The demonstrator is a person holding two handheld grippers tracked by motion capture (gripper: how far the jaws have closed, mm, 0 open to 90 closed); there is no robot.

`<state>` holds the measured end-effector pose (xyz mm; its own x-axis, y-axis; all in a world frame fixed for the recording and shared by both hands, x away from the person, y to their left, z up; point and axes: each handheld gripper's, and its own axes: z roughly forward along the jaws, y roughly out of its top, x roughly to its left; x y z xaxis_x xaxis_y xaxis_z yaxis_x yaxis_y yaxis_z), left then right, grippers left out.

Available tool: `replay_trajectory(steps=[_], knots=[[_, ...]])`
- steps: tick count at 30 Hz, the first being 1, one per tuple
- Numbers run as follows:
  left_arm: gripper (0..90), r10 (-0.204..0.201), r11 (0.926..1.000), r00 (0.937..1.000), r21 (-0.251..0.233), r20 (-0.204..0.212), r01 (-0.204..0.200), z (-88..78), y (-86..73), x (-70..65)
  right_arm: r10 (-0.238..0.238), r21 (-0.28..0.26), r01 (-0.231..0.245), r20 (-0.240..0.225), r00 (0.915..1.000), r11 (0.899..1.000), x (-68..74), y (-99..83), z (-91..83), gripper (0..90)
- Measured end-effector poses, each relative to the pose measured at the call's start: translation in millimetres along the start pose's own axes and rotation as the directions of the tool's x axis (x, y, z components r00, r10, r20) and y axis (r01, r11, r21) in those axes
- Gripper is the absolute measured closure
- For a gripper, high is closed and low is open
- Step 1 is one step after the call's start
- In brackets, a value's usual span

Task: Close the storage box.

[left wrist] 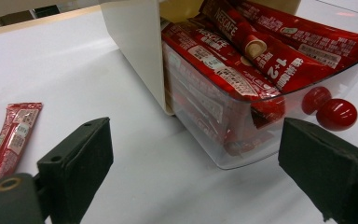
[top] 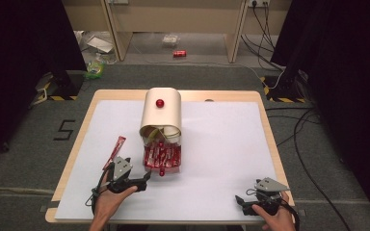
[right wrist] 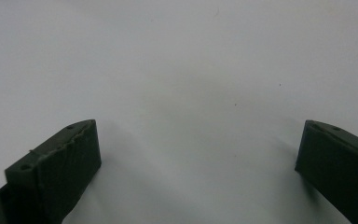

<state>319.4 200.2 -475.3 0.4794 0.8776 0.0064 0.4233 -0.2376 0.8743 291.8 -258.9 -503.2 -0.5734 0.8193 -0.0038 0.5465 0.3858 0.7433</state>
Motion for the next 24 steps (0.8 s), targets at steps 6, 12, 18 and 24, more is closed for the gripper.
replay_trajectory(steps=[6,12,18,24], knots=[[9.3,-0.004,1.0000,1.0000,-0.002,-0.003,0.004,4.4,2.1,2.4,0.001,-0.001,-0.001,-0.001,1.0000,1.000,0.1,-0.1,0.0,0.1],[8.0,0.000,1.0000,1.0000,-0.006,0.000,0.000,9.1,7.8,3.2,0.000,-0.002,0.000,-0.001,1.0000,1.000,0.0,-0.3,-0.1,0.1],[7.9,-0.003,0.9999,1.0000,-0.010,0.002,0.004,11.1,10.9,3.8,0.001,-0.002,-0.001,-0.001,1.0000,1.000,0.1,-0.3,-0.1,0.1],[7.5,-0.014,0.9999,0.9999,-0.010,-0.003,0.014,14.7,12.2,5.8,0.001,-0.002,-0.001,-0.001,1.0000,1.000,0.1,-0.2,-0.1,0.1]])
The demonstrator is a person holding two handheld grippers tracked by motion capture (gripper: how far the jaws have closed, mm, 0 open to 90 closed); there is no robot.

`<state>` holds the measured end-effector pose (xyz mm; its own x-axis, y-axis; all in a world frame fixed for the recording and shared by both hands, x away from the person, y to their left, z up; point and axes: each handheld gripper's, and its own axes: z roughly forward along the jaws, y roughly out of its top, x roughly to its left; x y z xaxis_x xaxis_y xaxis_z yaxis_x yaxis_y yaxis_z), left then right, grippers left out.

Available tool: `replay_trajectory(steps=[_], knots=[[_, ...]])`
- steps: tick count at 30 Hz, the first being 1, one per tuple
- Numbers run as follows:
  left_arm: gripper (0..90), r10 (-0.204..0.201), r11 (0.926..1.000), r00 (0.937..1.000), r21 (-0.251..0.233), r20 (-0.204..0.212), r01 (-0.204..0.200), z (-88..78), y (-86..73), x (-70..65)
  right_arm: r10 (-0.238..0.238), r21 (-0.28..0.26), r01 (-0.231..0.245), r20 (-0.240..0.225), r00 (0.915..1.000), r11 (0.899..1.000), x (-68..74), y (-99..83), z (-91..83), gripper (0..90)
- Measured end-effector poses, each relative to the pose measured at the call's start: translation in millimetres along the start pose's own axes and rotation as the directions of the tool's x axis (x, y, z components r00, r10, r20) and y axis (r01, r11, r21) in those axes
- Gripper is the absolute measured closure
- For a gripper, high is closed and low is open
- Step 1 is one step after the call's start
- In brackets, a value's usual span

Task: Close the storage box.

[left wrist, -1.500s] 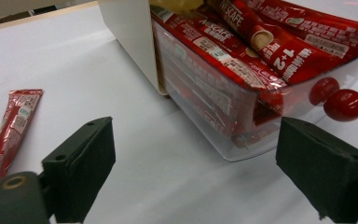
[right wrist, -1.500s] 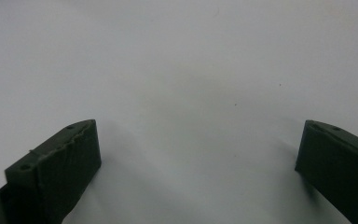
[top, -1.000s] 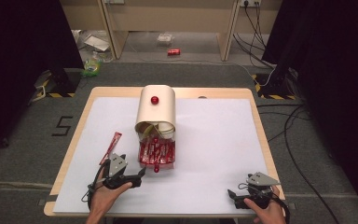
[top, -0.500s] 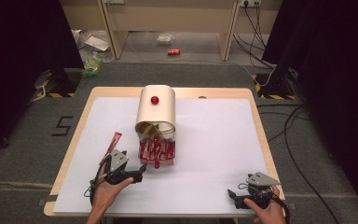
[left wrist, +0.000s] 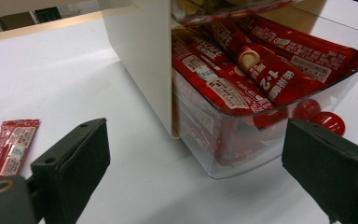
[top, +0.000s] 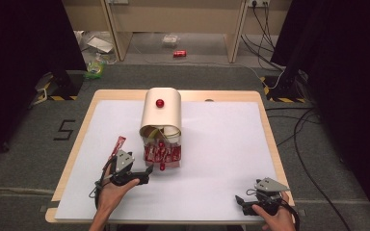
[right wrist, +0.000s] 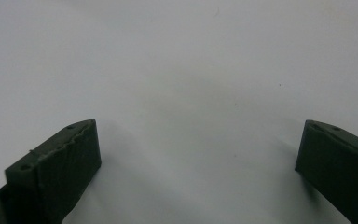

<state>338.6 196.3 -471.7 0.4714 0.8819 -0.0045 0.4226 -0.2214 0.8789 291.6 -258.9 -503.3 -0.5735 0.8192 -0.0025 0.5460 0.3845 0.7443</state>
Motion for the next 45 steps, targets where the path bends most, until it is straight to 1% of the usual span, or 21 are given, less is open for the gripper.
replay_trajectory(steps=[3,6,9,23,27,35,45], knots=[[7.5,0.000,1.0000,1.0000,-0.002,-0.003,0.000,1.9,0.9,0.9,0.000,0.001,0.000,0.000,1.0000,1.000,-0.1,0.1,0.0,0.1],[7.3,-0.004,1.0000,0.9999,0.006,-0.013,0.005,4.2,0.9,1.5,0.000,0.001,0.000,0.000,1.0000,1.000,-0.1,0.1,0.0,0.1],[7.3,-0.005,0.9999,0.9999,0.014,-0.012,0.005,6.7,0.9,2.7,0.000,0.000,0.000,-0.001,1.0000,1.000,-0.1,0.0,0.0,0.1],[7.2,-0.018,0.9998,0.9994,0.006,-0.028,0.018,14.4,3.8,6.3,0.000,0.001,0.000,0.000,1.0000,1.000,0.0,0.1,0.0,0.1],[7.0,-0.029,0.9996,0.9991,0.003,-0.032,0.029,16.9,4.4,7.6,0.000,0.000,0.000,0.000,1.0000,1.000,-0.1,0.0,0.0,0.1],[7.0,-0.018,0.9998,0.9992,-0.005,-0.037,0.017,22.1,6.5,10.2,0.000,0.001,0.000,0.000,1.0000,1.000,-0.1,0.1,0.0,0.1],[6.9,-0.031,0.9995,0.9984,-0.001,-0.046,0.031,26.9,6.6,12.7,0.000,0.001,0.000,0.000,1.0000,1.000,-0.1,0.1,0.0,0.1]])
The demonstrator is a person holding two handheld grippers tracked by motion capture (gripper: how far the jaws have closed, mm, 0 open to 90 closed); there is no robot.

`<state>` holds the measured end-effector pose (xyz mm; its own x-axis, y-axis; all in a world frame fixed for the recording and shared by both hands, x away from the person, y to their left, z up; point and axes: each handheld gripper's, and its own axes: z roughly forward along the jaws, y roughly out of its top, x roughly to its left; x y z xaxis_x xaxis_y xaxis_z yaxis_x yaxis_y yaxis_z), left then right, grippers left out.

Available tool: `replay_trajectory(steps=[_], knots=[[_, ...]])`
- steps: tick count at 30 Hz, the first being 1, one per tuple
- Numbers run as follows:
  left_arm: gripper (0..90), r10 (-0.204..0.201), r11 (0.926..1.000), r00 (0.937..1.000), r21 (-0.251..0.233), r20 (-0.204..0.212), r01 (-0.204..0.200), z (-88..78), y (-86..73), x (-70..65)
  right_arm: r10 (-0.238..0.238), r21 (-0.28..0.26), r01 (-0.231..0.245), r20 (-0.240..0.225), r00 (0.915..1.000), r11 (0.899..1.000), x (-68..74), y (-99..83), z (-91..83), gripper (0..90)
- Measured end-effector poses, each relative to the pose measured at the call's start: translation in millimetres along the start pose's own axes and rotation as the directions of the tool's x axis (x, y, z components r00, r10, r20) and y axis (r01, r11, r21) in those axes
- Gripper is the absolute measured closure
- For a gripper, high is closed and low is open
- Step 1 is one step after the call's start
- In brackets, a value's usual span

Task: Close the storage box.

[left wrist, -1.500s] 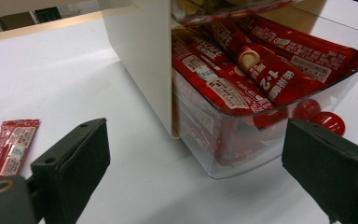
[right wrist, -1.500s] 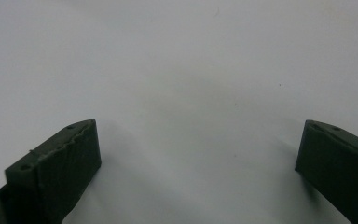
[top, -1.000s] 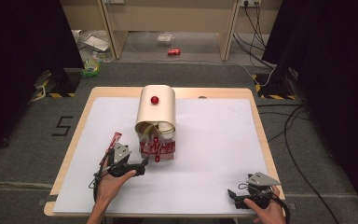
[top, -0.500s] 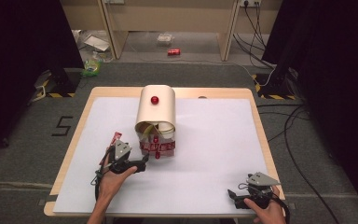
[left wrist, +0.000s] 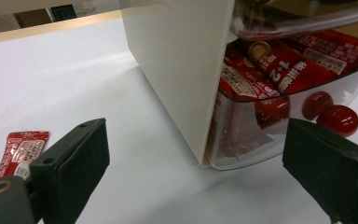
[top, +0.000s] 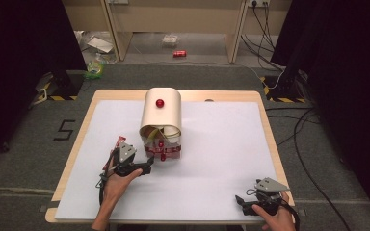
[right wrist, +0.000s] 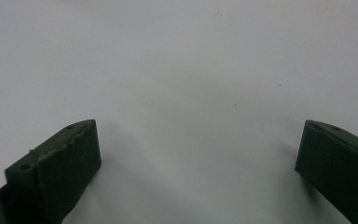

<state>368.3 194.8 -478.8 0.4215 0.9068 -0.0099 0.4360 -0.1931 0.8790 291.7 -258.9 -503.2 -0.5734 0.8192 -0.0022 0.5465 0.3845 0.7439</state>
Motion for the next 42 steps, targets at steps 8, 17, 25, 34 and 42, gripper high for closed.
replay_trajectory(steps=[8,17,25,34,42], knots=[[5.6,-0.009,0.9999,0.9999,0.008,-0.014,0.010,4.8,-0.3,2.0,-0.001,-0.001,0.001,0.000,1.0000,1.000,-0.1,-0.1,0.0,0.1],[8.5,0.020,0.9998,0.9996,0.006,-0.020,-0.019,3.0,-1.0,0.3,0.000,-0.001,0.000,0.000,1.0000,1.000,-0.1,-0.1,0.0,0.1],[15.0,0.019,0.9998,0.9998,-0.005,-0.003,-0.019,-7.1,-1.3,-1.7,-0.001,-0.001,0.001,-0.001,1.0000,1.000,-0.1,-0.2,0.0,0.1],[15.0,0.019,0.9998,0.9997,0.004,0.017,-0.019,-12.7,-2.7,-4.2,-0.001,0.000,0.001,-0.001,1.0000,1.000,-0.2,0.0,0.0,0.1],[15.0,0.027,0.9996,0.9995,0.004,0.017,-0.027,-16.6,-2.9,-7.5,-0.001,-0.003,0.001,-0.002,1.0000,1.000,-0.3,-0.3,0.1,0.1]])
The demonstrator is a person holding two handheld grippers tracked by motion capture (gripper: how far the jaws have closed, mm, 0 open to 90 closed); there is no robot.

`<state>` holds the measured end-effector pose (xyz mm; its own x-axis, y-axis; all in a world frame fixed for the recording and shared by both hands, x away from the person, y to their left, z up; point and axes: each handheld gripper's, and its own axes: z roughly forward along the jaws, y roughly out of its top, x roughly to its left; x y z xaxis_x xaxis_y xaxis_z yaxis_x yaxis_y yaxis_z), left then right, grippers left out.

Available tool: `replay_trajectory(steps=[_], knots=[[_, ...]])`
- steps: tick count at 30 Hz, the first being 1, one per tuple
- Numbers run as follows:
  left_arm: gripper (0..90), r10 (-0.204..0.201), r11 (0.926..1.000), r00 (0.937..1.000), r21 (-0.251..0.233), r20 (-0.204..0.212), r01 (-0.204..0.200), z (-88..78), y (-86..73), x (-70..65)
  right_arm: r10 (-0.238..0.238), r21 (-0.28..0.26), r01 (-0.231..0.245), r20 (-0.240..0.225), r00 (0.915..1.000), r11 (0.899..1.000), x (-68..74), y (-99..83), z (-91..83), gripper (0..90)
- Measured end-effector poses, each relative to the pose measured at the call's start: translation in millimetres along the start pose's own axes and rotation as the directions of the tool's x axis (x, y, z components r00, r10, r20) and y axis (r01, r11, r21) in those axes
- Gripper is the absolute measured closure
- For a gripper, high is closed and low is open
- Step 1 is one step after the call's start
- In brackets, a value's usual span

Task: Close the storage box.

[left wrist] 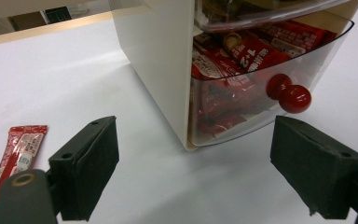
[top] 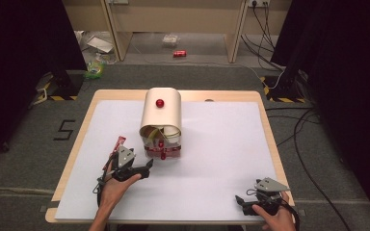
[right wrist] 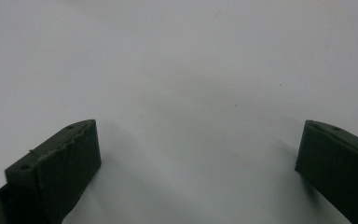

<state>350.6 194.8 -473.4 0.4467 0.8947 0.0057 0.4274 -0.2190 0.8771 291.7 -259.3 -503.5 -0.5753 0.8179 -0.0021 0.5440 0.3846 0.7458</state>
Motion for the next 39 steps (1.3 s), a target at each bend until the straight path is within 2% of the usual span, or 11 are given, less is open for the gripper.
replay_trajectory(steps=[6,17,26,29,39], knots=[[15.0,0.004,1.0000,1.0000,-0.003,0.009,-0.004,-3.9,-0.6,-1.3,-0.002,-0.005,0.002,-0.004,1.0000,1.000,-0.6,-0.3,0.2,0.1],[15.0,-0.014,0.9999,0.9997,0.008,0.022,0.014,-9.8,-8.8,1.4,-0.003,-0.005,0.003,-0.005,1.0000,1.000,-0.7,-0.4,0.1,0.1],[15.0,-0.003,1.0000,0.9996,0.005,0.028,0.003,-20.5,-15.3,-2.8,-0.003,0.000,0.003,-0.004,1.0000,1.000,-0.5,0.1,0.0,0.1],[15.0,0.012,0.9999,0.9996,0.012,0.027,-0.012,-23.3,-19.4,-5.6,-0.003,0.001,0.003,-0.004,1.0000,1.000,-0.4,0.2,0.1,0.1],[15.0,0.016,0.9997,0.9993,0.017,0.034,-0.017,-34.7,-29.2,-8.9,-0.003,0.000,0.003,-0.002,1.0000,1.000,-0.3,0.0,0.1,0.1]])
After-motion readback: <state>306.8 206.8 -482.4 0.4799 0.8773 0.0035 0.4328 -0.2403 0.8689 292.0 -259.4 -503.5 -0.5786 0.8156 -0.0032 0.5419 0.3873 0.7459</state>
